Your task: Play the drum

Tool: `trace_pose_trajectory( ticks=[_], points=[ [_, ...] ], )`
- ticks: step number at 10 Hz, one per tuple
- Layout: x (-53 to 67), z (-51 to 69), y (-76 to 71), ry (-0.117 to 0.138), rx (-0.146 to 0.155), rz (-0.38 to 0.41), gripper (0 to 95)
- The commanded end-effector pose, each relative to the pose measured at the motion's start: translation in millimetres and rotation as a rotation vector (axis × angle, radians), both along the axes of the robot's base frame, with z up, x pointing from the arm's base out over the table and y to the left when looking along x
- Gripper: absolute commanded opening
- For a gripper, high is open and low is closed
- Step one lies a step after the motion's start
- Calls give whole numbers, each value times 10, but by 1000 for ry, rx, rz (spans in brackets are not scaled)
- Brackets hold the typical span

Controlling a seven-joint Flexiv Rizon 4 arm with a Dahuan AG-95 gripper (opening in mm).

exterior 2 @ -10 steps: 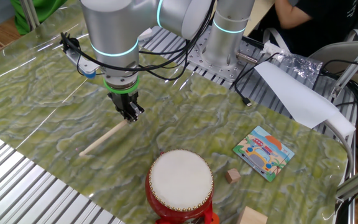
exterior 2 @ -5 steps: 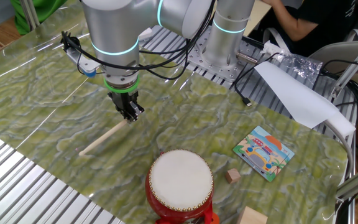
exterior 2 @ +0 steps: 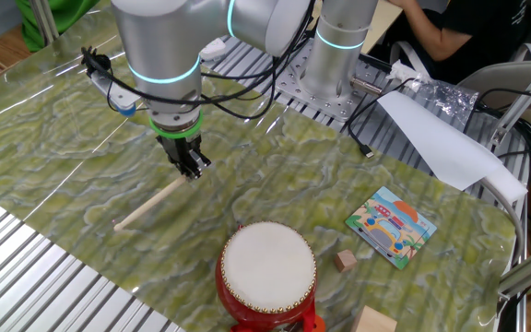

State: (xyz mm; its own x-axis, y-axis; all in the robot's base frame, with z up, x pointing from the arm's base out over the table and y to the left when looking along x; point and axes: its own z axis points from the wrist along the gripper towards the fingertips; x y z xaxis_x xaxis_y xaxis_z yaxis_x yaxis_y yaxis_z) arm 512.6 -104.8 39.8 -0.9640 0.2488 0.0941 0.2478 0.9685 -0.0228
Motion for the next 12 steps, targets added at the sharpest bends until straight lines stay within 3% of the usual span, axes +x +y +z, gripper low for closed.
trace_pose_trajectory(
  ticks=[1, 12],
  points=[
    [-23, 19, -2, 11, -2, -9, 0],
    [-16, -22, 13, 7, 6, 11, 0]
  ],
)
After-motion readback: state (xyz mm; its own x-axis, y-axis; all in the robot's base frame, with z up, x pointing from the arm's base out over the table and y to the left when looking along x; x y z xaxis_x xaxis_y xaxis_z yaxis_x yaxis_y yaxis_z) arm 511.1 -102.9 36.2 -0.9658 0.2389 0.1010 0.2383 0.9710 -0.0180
